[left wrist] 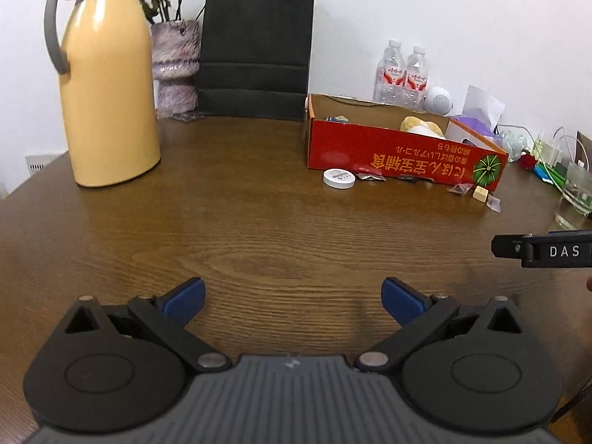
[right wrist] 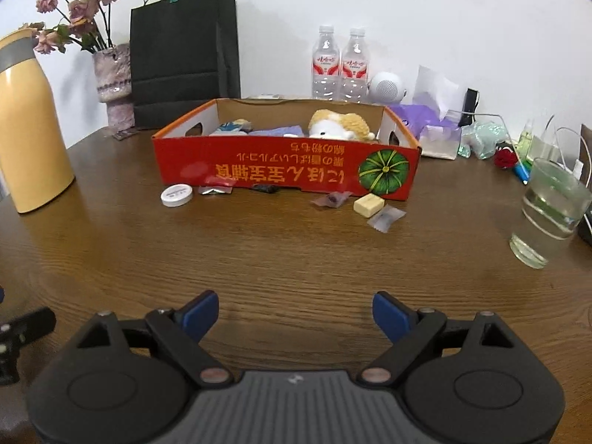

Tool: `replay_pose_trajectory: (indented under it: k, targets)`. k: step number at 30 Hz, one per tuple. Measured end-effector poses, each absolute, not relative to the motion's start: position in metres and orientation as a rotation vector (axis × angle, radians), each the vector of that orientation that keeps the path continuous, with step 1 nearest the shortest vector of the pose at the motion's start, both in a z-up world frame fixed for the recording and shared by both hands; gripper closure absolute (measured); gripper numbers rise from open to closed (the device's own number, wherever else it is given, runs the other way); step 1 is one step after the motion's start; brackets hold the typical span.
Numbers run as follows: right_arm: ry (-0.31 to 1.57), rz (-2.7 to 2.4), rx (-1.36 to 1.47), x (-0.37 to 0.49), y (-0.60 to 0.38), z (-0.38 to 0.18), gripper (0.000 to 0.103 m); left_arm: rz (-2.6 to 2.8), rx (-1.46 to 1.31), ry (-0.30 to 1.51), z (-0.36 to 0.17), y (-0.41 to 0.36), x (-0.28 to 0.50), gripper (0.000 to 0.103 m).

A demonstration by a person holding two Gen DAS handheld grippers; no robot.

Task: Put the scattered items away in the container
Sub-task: 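Withdraw both tools from the box toward the remaining table items, then grasp the white round disc with the left tool while the right tool grasps a small silver packet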

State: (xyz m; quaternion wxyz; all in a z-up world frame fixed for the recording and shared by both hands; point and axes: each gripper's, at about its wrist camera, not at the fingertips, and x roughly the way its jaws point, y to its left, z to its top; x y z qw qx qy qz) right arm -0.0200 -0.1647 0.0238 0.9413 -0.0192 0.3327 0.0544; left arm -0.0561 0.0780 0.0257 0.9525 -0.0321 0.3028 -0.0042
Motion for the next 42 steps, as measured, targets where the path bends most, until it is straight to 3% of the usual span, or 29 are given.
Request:
replay_pose_trajectory:
  k: [12, 21, 24, 27, 28, 29, 31, 33, 35, 42]
  targets:
    - [0.67, 0.116, 0.131, -0.01, -0.209, 0.007, 0.011, -0.128, 0.022, 0.564, 0.039, 0.042, -0.021, 0.0]
    - [0.626, 0.135, 0.058, 0.037, -0.229, 0.022, 0.011, -0.254, 0.243, 0.566, 0.035, 0.021, 0.102, 0.0]
    - [0.636, 0.158, 0.048, 0.058, -0.227, 0.018, 0.011, -0.25, 0.202, 0.641, 0.021, 0.033, 0.141, 0.011]
    - [0.68, 0.258, 0.012, 0.074, -0.212, 0.012, 0.021, -0.283, 0.108, 0.682, 0.01, 0.044, 0.162, 0.02]
    - [0.694, 0.302, -0.017, 0.08, -0.204, 0.01, 0.028, -0.284, 0.081, 0.699, 0.006, 0.047, 0.167, 0.033]
    - [0.699, 0.338, -0.047, 0.085, -0.197, 0.009, 0.032, -0.274, 0.073, 0.691, 0.004, 0.049, 0.168, 0.035]
    - [0.695, 0.392, -0.091, 0.095, -0.181, 0.008, 0.032, -0.251, 0.085, 0.677, 0.003, 0.051, 0.167, 0.063]
    - [0.691, 0.448, -0.113, 0.107, -0.165, 0.008, 0.035, -0.234, 0.091, 0.68, 0.005, 0.053, 0.163, 0.063]
    - [0.693, 0.494, -0.131, 0.123, -0.148, 0.007, 0.046, -0.237, 0.064, 0.683, 0.006, 0.058, 0.157, 0.063]
    - [0.712, 0.501, -0.129, 0.163, -0.094, -0.005, 0.049, -0.187, -0.006, 0.652, 0.016, 0.089, 0.127, 0.063]
